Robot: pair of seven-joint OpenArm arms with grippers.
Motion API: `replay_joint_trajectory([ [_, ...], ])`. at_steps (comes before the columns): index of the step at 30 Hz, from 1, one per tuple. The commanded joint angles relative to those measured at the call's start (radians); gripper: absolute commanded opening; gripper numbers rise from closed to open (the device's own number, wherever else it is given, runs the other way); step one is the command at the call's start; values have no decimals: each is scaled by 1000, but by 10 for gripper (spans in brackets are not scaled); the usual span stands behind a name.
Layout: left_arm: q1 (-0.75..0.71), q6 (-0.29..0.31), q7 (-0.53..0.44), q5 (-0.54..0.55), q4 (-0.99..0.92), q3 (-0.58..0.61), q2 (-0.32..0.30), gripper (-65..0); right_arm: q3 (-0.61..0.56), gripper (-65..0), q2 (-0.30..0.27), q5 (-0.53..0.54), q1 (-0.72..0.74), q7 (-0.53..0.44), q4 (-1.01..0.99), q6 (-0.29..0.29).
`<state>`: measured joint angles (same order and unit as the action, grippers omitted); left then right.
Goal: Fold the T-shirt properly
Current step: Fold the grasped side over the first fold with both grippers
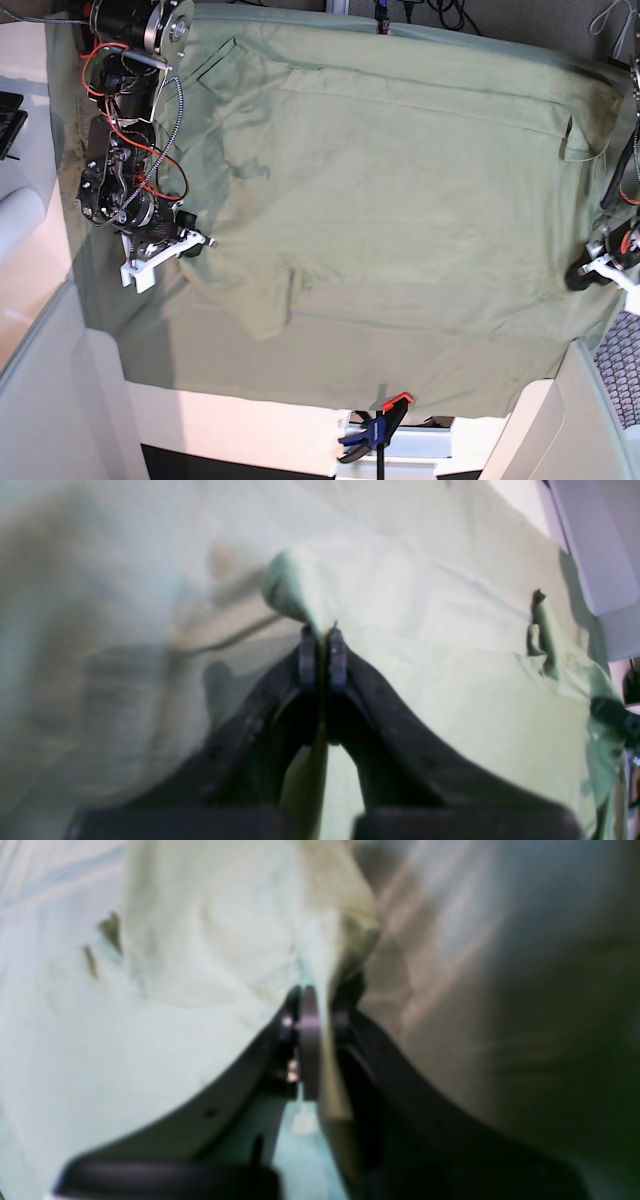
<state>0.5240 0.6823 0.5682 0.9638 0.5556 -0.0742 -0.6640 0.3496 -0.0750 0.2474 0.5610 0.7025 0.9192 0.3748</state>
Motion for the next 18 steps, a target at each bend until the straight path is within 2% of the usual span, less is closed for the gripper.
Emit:
replay_joint_trajectory([
  [1, 16, 16, 0, 35, 36, -4, -29, -650, 0, -650, -21, 45, 7, -6, 57, 17],
  [4, -28, 16, 37, 68, 84, -4, -61, -650, 0, -650, -47, 117, -70, 32, 174, 27],
  [11, -159, 16, 157, 189, 210, -4, -134, -650, 0, -650, -121, 206, -249, 43, 391, 53],
  [18, -301, 16, 187, 218, 350, -5, -175, -650, 0, -650, -184, 233, -361, 62, 486, 52],
])
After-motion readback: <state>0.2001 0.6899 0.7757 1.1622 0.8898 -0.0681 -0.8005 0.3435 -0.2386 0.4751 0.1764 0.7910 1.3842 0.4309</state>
